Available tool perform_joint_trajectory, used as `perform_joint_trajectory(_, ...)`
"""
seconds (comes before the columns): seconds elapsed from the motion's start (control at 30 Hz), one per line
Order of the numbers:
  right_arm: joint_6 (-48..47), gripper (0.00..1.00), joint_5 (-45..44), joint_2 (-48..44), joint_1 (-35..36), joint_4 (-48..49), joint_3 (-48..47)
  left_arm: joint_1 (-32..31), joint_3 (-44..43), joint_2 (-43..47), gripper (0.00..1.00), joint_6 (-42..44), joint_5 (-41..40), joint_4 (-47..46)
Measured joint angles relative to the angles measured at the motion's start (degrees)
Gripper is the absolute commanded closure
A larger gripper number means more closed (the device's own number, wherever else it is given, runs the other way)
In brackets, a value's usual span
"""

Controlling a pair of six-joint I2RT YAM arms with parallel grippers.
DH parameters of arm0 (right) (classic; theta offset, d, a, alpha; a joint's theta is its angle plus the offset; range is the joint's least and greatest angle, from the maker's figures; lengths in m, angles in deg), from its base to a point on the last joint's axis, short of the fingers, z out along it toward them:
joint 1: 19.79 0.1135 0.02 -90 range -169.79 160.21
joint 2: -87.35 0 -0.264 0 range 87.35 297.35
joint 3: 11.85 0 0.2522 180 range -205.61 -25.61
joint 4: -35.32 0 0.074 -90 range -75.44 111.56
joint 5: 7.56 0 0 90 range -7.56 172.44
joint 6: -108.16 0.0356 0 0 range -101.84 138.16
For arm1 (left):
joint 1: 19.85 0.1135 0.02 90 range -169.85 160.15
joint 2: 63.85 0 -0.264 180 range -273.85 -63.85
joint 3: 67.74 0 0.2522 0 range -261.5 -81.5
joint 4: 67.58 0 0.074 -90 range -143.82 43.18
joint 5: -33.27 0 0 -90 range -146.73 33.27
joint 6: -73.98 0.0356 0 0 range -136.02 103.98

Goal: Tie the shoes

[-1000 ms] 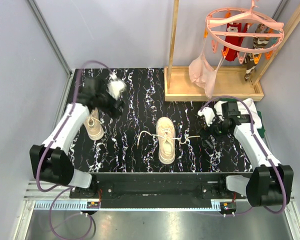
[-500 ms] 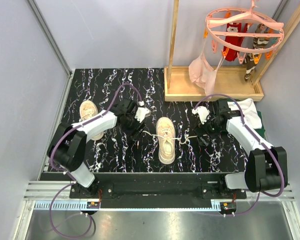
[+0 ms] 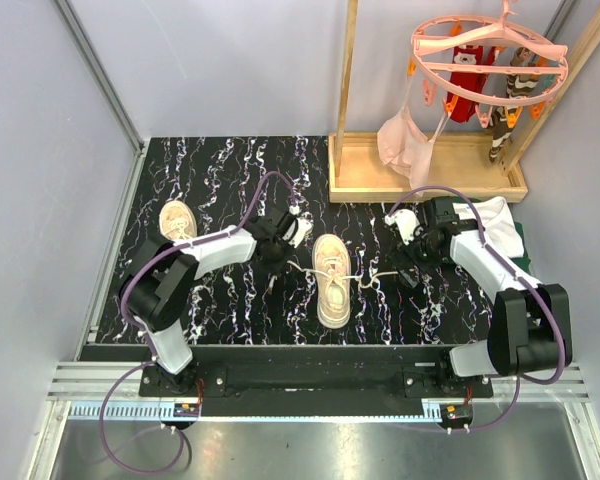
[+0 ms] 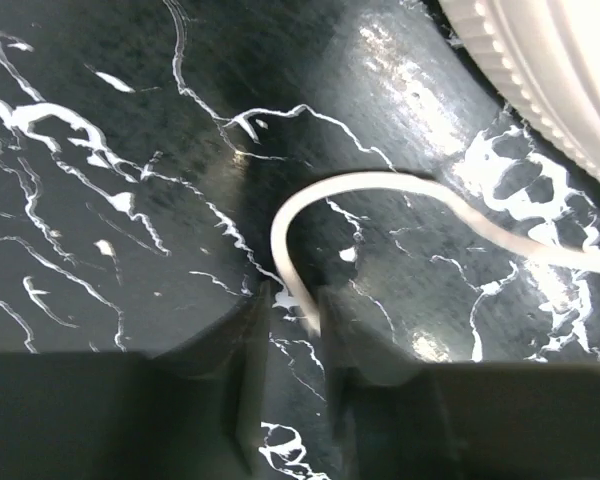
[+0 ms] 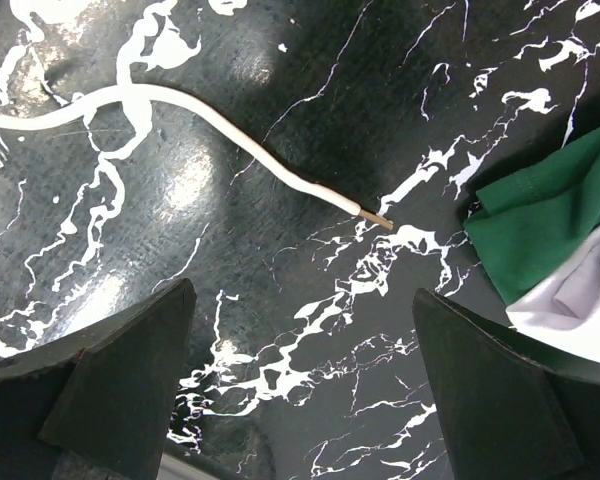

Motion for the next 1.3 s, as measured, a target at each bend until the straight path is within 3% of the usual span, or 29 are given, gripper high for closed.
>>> perform_joint_trajectory(0.07, 0.04, 0.0, 0.0, 0.52, 0.0, 0.22, -0.07, -0.13, -0.22, -0.11, 1.0, -0.09, -1.51, 0.02)
perform_joint_trajectory(0.27, -0.28, 0.01, 0.13, 3.63, 0.68, 0.79, -0.46, -0.13, -0.52, 0.02, 1.0, 0.35, -0.9, 0.81)
perform_joint_trajectory(0.4, -1.38, 0.13, 0.17, 5.99, 1.97, 2.01, -0.55, -0.07, -0.04, 2.05, 1.0, 2.51, 5.14, 3.87)
perform_joint_trajectory(0.7, -3.58, 0.24, -0.09, 14.56, 5.27, 5.31, -3.02, -0.09, 0.24, 7.48, 1.0, 8.17, 13.62, 8.2)
perform_joint_trajectory(0.83, -4.39, 0.53, -0.04, 17.57, 5.27, 6.64, -6.1, -0.09, 0.22, 8.39, 1.0, 9.64, 15.32, 9.57)
perform_joint_trajectory(0.87, -4.61, 0.74, 0.09, 18.12, 5.27, 6.84, -6.64, -0.09, 0.24, 8.7, 1.0, 9.94, 15.58, 9.77)
perform_joint_trajectory(0.97, -5.18, 1.0, 0.44, 18.25, 5.27, 7.26, -6.82, -0.09, 0.24, 10.19, 1.0, 10.8, 16.04, 10.4)
perform_joint_trajectory(1.17, -4.35, 1.0, 0.72, 13.6, 5.38, 5.2, -3.19, 0.13, 1.51, 17.77, 1.0, 11.72, 16.28, 10.4)
perform_joint_trajectory(1.3, -0.46, 1.0, 4.66, 2.16, 5.38, 1.09, -2.25, 0.5, 2.71, 25.16, 1.0, 12.5, 16.44, 9.75)
